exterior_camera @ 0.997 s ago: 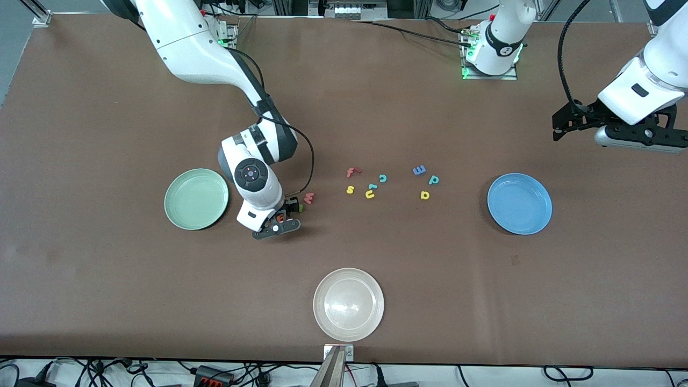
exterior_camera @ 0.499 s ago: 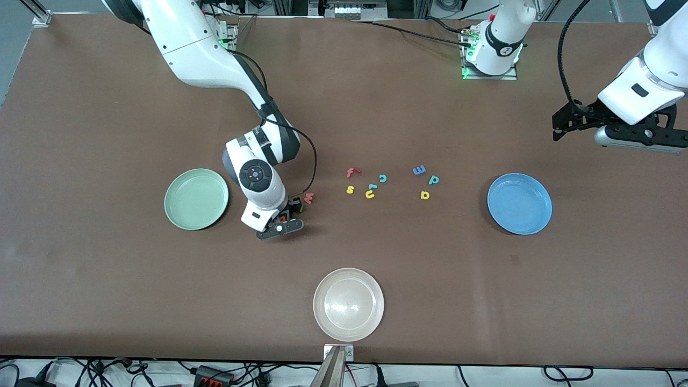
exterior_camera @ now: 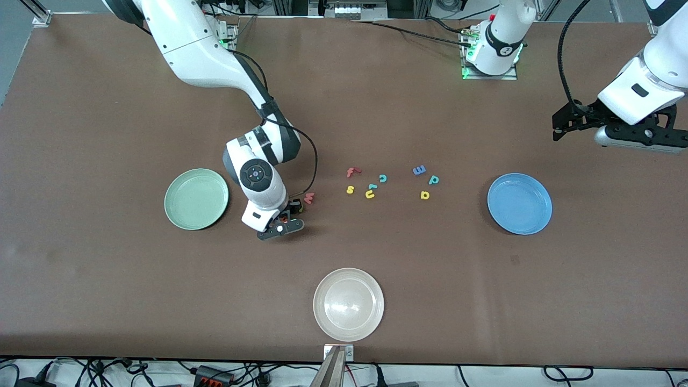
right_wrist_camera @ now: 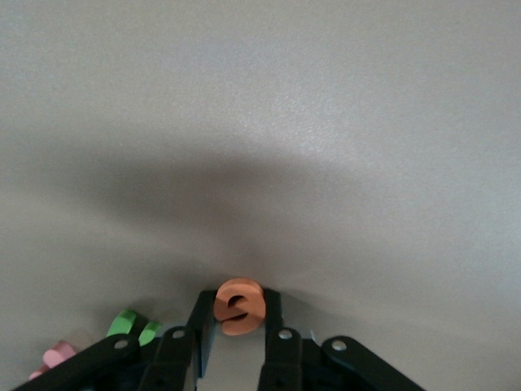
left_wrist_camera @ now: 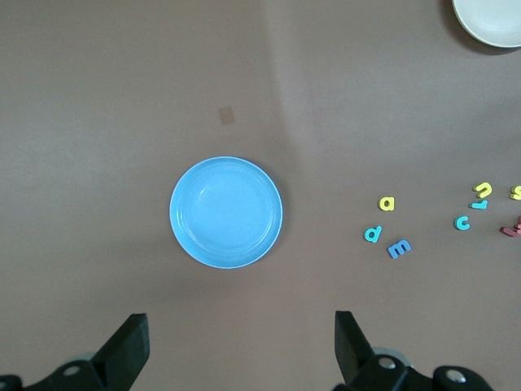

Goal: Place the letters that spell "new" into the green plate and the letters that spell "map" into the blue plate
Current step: 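Carry the orange e onto the green plate and open the right gripper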

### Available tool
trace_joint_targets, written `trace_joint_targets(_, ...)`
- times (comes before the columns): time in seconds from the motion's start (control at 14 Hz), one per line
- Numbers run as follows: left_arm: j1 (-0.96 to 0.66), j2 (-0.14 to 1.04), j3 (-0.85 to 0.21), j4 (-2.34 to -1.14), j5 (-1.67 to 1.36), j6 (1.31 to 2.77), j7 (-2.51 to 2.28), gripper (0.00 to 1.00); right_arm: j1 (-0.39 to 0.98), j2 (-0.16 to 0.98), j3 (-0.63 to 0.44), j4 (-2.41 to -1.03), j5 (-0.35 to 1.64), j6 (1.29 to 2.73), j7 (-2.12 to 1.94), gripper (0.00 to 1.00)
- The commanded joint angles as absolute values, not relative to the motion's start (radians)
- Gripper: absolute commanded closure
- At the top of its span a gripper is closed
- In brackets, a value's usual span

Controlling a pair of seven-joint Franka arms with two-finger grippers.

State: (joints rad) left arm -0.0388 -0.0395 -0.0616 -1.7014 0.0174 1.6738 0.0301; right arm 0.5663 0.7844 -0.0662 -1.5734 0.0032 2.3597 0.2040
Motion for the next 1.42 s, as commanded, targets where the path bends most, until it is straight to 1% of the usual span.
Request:
trace_joint_targets(0.0, -0.034, -0.028, -0.061, -1.675, 0.006, 1.652, 0.057, 0.00, 0.554, 0.773, -0.077, -1.565, 0.012, 2.358, 0.201, 1.00)
trace_joint_targets(0.07, -0.032, -0.028, -0.061, -1.675, 0.006, 1.651, 0.058, 0.00, 0.534, 0.740, -0.078, -1.572, 0.012, 2.323, 0.201, 1.00)
trace_joint_targets(0.36, -0.029, -0.028, -0.061, -1.675, 0.006, 1.651, 0.058, 0.00, 0.408, 0.643, -0.080, -1.572, 0.002, 2.081, 0.173, 1.00)
trace_joint_targets(0.57, -0.031, -0.028, -0.061, -1.675, 0.006, 1.651, 0.058, 0.00, 0.358, 0.571, -0.083, -1.588, -0.002, 1.946, 0.157, 1.00)
trace_joint_targets(0.64, -0.031, -0.028, -0.061, -1.675, 0.006, 1.651, 0.058, 0.00, 0.342, 0.548, -0.084, -1.613, -0.003, 1.928, 0.138, 1.00)
trace_joint_targets(0.71, -0.031, -0.028, -0.061, -1.675, 0.006, 1.651, 0.058, 0.00, 0.336, 0.532, -0.090, -1.655, -0.003, 1.934, 0.137, 1.00)
trace_joint_targets(1.0, -0.031, -0.028, -0.061, -1.675, 0.006, 1.651, 0.058, 0.00, 0.334, 0.529, -0.121, -1.742, -0.006, 1.965, 0.137, 1.00)
trace_joint_targets(1.21, -0.031, -0.028, -0.061, -1.675, 0.006, 1.651, 0.058, 0.00, 0.333, 0.534, -0.155, -1.766, -0.006, 1.977, 0.137, 0.99)
trace_joint_targets(1.35, -0.031, -0.028, -0.061, -1.675, 0.006, 1.651, 0.058, 0.00, 0.324, 0.554, -0.156, -1.789, -0.005, 2.038, 0.137, 0.98)
